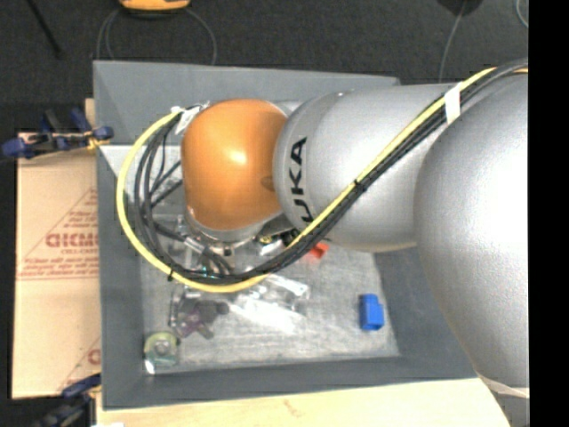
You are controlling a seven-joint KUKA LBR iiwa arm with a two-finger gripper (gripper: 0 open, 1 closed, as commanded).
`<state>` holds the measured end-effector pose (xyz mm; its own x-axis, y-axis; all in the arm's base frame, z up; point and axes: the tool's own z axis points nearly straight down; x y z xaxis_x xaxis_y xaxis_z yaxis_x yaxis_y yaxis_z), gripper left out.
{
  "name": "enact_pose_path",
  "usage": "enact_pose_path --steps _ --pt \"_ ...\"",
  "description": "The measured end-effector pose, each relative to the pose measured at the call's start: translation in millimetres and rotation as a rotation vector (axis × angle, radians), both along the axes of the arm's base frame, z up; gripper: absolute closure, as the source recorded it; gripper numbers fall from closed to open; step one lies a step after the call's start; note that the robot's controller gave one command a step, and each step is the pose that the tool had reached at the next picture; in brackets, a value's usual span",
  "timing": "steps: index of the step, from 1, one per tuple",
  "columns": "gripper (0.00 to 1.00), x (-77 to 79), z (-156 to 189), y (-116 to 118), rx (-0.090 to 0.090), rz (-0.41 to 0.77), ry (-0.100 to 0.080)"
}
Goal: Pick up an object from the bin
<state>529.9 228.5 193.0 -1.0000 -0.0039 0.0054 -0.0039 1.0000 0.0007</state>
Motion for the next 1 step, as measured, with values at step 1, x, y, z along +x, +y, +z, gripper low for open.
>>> enact_pose_path --steps 1 --pt "0.00 -10.8 -120.5 -44.2 0.002 0.574 -0.015"
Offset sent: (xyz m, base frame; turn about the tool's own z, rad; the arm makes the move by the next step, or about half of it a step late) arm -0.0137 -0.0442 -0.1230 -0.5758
